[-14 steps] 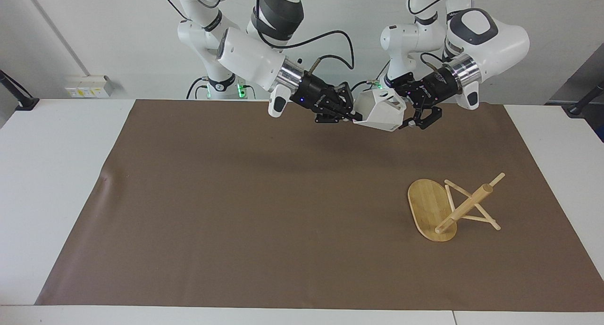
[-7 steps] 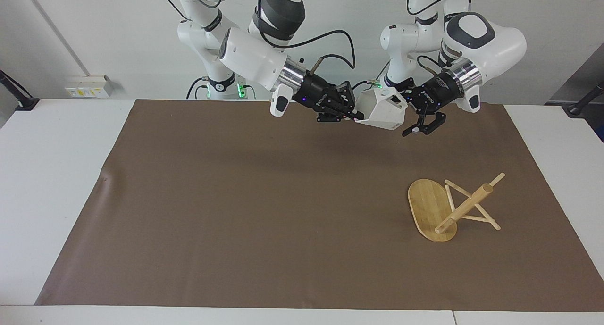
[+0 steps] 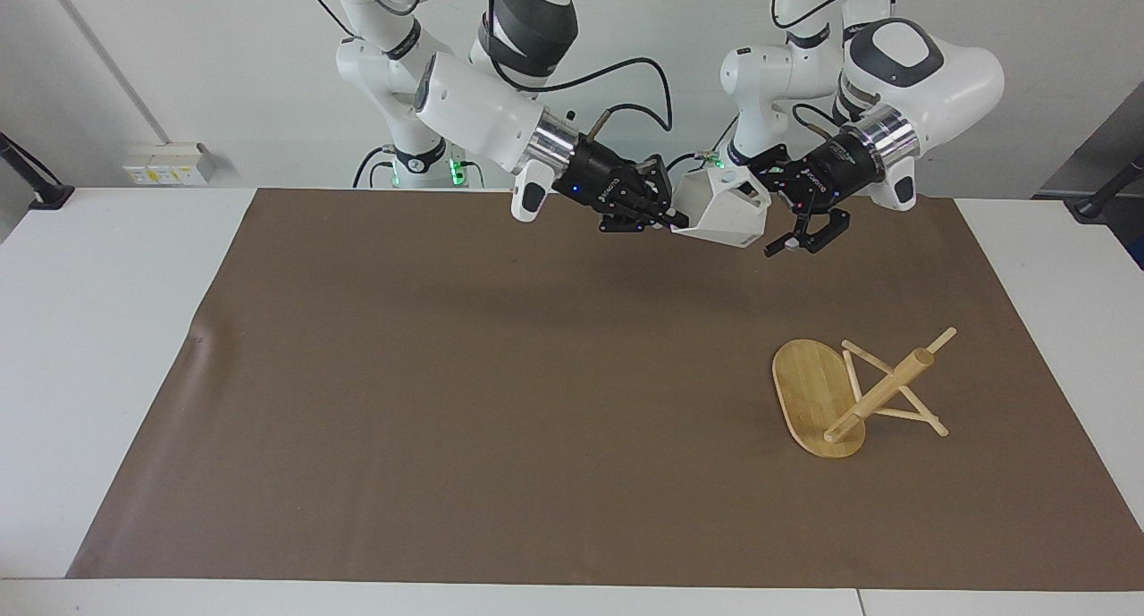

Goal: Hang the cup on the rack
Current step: 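Close the left gripper on the cup held by the right gripper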

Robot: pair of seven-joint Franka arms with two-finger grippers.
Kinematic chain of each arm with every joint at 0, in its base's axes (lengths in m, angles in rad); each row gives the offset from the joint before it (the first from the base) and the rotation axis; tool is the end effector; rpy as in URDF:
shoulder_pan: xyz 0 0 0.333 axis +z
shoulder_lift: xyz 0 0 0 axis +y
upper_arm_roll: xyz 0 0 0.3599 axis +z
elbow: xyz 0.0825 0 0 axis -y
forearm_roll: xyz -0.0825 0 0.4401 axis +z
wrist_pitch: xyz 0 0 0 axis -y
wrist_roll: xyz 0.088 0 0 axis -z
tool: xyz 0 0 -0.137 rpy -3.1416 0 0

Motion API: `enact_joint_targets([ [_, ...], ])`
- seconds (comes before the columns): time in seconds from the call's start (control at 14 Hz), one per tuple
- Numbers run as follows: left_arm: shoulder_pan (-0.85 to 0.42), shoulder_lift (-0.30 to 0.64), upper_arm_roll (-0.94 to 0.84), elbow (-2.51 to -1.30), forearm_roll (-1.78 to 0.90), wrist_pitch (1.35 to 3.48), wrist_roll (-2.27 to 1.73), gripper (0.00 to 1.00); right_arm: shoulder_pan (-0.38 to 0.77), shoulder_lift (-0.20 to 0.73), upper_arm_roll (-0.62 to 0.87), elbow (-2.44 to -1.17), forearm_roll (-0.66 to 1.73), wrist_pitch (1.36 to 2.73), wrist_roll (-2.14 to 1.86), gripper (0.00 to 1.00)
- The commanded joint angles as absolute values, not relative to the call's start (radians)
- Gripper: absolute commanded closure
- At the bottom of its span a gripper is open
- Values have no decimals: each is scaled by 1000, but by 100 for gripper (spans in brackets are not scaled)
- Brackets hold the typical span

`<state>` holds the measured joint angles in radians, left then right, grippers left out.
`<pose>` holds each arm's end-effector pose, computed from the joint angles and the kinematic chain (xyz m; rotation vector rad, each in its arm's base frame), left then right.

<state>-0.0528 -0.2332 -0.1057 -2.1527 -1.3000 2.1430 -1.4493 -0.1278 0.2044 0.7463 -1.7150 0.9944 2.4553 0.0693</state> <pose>0.5544 -0.1585 0.5594 1.1820 1.7289 -0.7942 0.6111 0.4044 0.5703 -2.0682 0.1354 -0.1741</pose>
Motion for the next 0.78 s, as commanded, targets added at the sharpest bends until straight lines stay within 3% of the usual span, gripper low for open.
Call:
enact_joint_targets([
  [0.0, -64, -213, -100, -2135, -1312, 2135, -1424, 0, -141, 202, 764, -1721, 985, 2451, 72, 100],
  [0.14, -74, -212, -100, -2135, -1307, 2143, -1422, 0, -141, 202, 764, -1720, 983, 2451, 72, 100],
  [0.5, -74, -213, -103, -2137, -1298, 2135, -1416, 23, -141, 202, 765, -1724, 976, 2450, 72, 100],
  [0.57, -74, -213, -103, -2137, -1296, 2135, -1411, 40, -141, 202, 765, -1726, 970, 2450, 72, 100],
  [0.64, -75, -213, -104, -2137, -1296, 2140, -1398, 74, -143, 202, 770, -1727, 966, 2448, 72, 100],
  [0.71, -83, -213, -104, -2137, -1296, 2140, -1381, 100, -143, 202, 770, -1727, 965, 2448, 72, 100],
])
